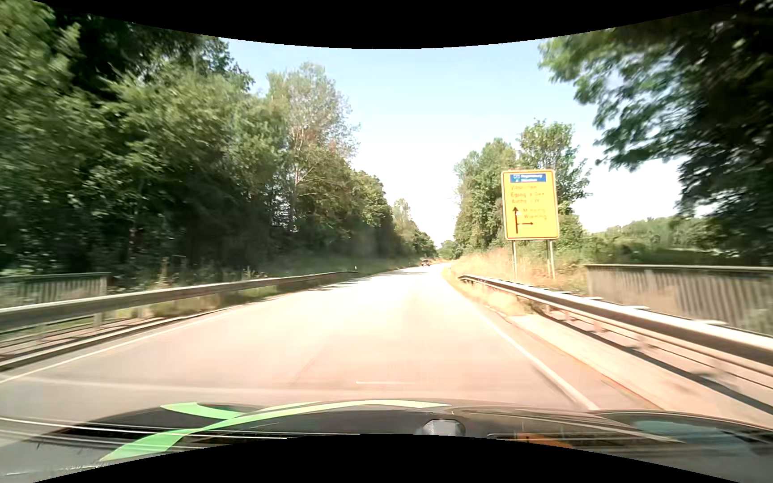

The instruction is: Follow the waypoints while adhering to traffic rules and regulations

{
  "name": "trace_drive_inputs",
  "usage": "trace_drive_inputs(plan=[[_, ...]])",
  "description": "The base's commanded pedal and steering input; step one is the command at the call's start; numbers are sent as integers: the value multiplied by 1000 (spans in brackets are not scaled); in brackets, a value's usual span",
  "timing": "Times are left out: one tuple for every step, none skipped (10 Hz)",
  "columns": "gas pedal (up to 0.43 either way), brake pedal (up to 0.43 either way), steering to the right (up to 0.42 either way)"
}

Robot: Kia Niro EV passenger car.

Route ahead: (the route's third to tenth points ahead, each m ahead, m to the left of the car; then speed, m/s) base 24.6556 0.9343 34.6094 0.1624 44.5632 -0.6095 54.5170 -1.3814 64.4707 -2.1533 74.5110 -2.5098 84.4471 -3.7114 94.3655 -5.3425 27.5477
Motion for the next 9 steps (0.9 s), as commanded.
trace_drive_inputs(plan=[[331, 0, 6], [339, 0, 7], [339, 0, 8], [339, 0, 8], [350, 0, 8], [378, 0, 8], [390, 0, 8], [398, 0, 8], [409, 0, 7]])
